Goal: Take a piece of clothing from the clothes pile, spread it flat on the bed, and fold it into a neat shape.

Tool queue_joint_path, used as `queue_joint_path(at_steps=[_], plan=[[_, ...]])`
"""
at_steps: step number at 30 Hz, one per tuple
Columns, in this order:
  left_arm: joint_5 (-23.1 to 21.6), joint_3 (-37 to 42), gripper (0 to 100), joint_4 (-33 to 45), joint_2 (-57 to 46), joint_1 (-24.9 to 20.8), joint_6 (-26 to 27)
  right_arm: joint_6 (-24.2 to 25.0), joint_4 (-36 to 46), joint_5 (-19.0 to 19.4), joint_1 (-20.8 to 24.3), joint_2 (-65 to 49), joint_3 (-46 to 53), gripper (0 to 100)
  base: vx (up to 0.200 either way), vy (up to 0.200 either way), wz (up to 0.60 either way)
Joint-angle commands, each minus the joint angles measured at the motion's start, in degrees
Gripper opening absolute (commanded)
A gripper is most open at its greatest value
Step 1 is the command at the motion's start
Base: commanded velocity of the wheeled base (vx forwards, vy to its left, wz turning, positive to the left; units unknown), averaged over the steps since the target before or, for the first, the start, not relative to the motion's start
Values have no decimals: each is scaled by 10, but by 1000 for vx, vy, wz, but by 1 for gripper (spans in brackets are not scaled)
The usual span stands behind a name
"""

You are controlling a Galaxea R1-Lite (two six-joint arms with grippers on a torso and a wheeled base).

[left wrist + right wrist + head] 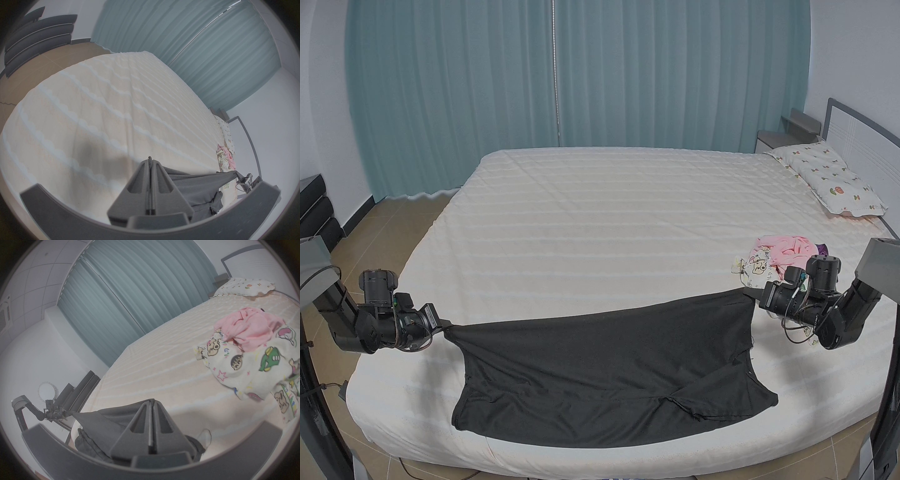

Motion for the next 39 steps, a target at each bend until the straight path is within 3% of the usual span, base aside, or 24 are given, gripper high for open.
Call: queue_joint_path(at_steps=[1,5,10,24,25,26,32,37,39], plan=[[0,47,0,-1,-11,0,43,-6,-8,21,-12,-28,74,0,0,0,0],[2,77,0,-1,-5,0,81,-39,-10,52,-14,-26,126,0,0,0,0],[3,101,0,0,10,-1,101,-86,-11,52,-14,9,153,0,0,0,0],[3,152,0,-1,35,-5,146,-155,-10,53,-39,49,193,0,0,0,0],[4,153,0,-2,34,-6,146,-155,-10,53,-40,52,192,100,0,0,0],[4,158,100,-2,31,-6,147,-155,-10,53,-39,54,194,100,0,0,0],[5,196,100,-48,28,-11,147,-148,-15,59,-39,40,189,100,0,0,0],[5,216,100,-86,23,-7,139,-95,-40,68,-35,8,177,100,0,0,0],[5,217,100,-91,-1,9,120,-45,-56,66,-15,-7,160,100,0,0,0]])
